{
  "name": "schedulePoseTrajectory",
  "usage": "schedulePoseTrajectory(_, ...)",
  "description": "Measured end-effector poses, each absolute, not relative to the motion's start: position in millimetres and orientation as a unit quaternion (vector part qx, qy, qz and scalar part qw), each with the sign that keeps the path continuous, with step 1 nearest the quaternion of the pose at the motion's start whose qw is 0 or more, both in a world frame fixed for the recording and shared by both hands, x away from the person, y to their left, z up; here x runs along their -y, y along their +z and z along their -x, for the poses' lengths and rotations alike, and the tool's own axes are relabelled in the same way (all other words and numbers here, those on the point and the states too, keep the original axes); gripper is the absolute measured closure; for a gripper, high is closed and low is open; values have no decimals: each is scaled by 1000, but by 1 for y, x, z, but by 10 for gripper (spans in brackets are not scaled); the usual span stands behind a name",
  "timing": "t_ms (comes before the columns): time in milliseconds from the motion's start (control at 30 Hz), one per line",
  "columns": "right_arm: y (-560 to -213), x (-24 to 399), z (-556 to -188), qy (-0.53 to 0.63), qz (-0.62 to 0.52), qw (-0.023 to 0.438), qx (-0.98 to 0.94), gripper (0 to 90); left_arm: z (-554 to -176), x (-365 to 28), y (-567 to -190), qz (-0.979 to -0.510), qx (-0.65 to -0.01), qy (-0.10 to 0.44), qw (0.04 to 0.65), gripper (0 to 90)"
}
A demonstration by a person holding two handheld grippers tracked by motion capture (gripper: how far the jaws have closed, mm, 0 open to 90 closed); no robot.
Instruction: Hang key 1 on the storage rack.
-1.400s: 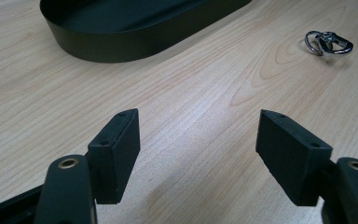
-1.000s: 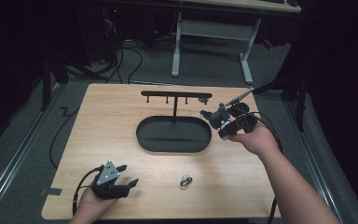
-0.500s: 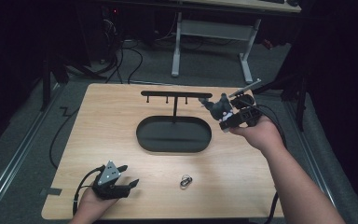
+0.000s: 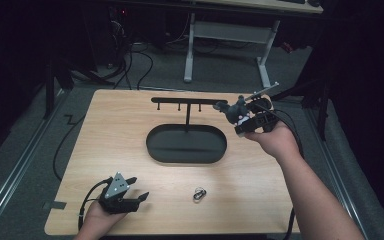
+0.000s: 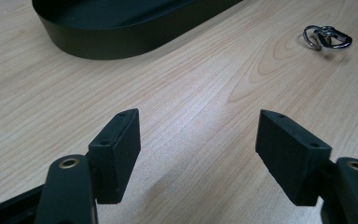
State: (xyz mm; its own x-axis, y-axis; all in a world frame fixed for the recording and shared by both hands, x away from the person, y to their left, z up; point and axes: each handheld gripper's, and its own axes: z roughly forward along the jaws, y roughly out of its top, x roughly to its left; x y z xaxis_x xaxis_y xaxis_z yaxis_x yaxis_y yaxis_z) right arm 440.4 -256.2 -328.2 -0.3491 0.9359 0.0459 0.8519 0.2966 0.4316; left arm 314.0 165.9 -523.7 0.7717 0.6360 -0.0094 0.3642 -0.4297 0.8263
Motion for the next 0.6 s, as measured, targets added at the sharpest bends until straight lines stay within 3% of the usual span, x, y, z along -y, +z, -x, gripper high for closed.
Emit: schedulePoseTrajectory(600, -375, 259, -445, 179, -572, 107, -793, 477, -314, -164, -525, -836, -298, 152, 435, 317)
